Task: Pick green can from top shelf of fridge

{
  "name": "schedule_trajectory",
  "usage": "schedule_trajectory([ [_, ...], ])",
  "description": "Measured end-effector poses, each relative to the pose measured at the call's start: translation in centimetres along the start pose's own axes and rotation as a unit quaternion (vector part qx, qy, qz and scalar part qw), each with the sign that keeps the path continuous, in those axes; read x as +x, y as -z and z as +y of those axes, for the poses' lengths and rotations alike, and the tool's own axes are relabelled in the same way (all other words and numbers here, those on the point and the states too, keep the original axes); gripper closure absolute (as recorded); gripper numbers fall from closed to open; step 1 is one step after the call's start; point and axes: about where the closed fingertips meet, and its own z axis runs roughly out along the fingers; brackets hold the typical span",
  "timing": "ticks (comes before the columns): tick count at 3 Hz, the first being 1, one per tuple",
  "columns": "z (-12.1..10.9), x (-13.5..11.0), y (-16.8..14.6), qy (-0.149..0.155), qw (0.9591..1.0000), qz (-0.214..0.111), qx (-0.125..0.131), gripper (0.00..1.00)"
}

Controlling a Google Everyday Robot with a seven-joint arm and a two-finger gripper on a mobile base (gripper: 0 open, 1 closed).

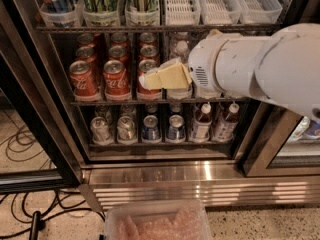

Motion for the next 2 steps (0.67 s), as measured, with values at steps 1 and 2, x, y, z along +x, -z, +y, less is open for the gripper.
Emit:
schedule_trajectory([
  [1, 0.5, -0.1, -0.4, -0.004, 0.9996, -0.018, 0.02, 0.0],
  [2, 0.7, -1.7, -2.1, -0.017, 0.9965, -0.068, 0.045, 0.0],
])
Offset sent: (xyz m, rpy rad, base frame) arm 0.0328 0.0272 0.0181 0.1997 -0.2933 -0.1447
